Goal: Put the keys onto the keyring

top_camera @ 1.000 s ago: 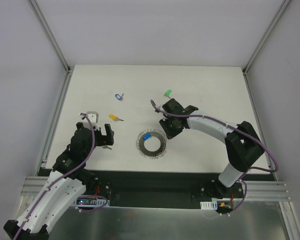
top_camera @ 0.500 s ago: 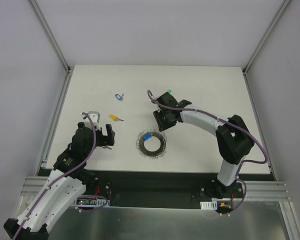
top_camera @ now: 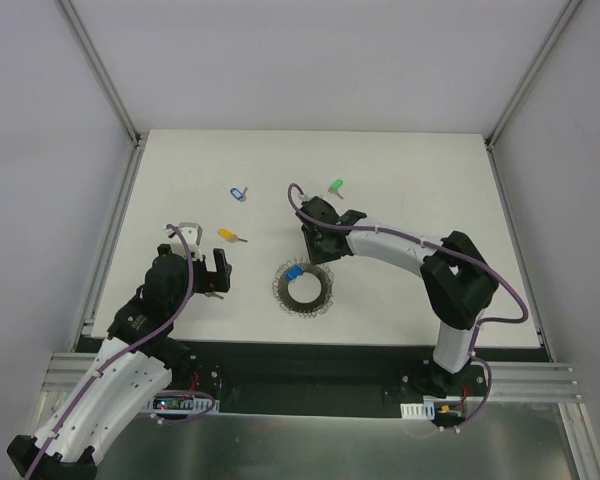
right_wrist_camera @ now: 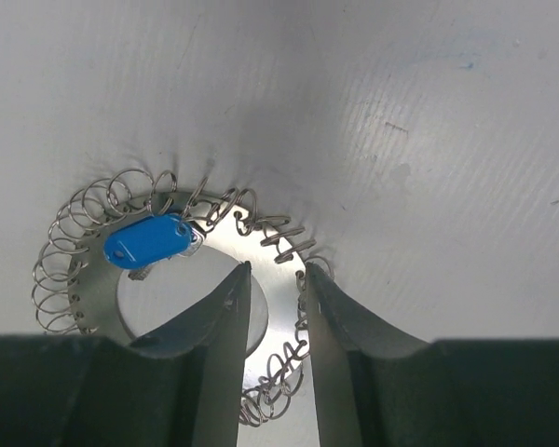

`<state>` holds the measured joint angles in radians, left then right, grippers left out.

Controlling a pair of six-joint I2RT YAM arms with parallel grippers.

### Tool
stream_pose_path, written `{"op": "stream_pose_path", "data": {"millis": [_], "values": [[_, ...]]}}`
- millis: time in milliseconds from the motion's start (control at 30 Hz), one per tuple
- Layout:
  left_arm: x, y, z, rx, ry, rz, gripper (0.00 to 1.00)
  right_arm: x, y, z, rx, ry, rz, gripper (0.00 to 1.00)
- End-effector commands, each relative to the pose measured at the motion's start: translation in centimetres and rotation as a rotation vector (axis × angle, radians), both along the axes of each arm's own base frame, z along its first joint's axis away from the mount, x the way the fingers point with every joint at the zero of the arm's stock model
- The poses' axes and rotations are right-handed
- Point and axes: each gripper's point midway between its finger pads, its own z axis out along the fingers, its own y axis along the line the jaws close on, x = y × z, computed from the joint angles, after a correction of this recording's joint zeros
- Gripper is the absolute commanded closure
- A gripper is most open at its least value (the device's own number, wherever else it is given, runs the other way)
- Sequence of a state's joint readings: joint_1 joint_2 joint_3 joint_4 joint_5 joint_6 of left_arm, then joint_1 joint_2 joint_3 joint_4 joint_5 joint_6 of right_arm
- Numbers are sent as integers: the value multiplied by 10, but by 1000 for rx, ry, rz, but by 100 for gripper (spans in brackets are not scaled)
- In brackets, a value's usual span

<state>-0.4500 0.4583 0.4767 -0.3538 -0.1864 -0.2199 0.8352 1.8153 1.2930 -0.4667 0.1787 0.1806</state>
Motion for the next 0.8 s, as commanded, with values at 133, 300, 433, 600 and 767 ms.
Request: {"op": "stream_pose_path", "data": {"millis": [133,300,433,600,767], "values": [[6,-5,23,-27,-61,-17,1,12,6,-12,1,-24,-103,68],[6,-5,25,-32,-67,-18,1,9,5,-24,-22,-4,-102,68],[6,-5,25,-32,-70,-19,1,7,-7,-25,-66,-9,-111,71],[6,-5,26,-34,-74,-19,1,8,-26,-15,-122,-51,-144,73],[5,-6,27,-40,-75,-26,1,10,-26,2,-107,-76,-172,69]]}}
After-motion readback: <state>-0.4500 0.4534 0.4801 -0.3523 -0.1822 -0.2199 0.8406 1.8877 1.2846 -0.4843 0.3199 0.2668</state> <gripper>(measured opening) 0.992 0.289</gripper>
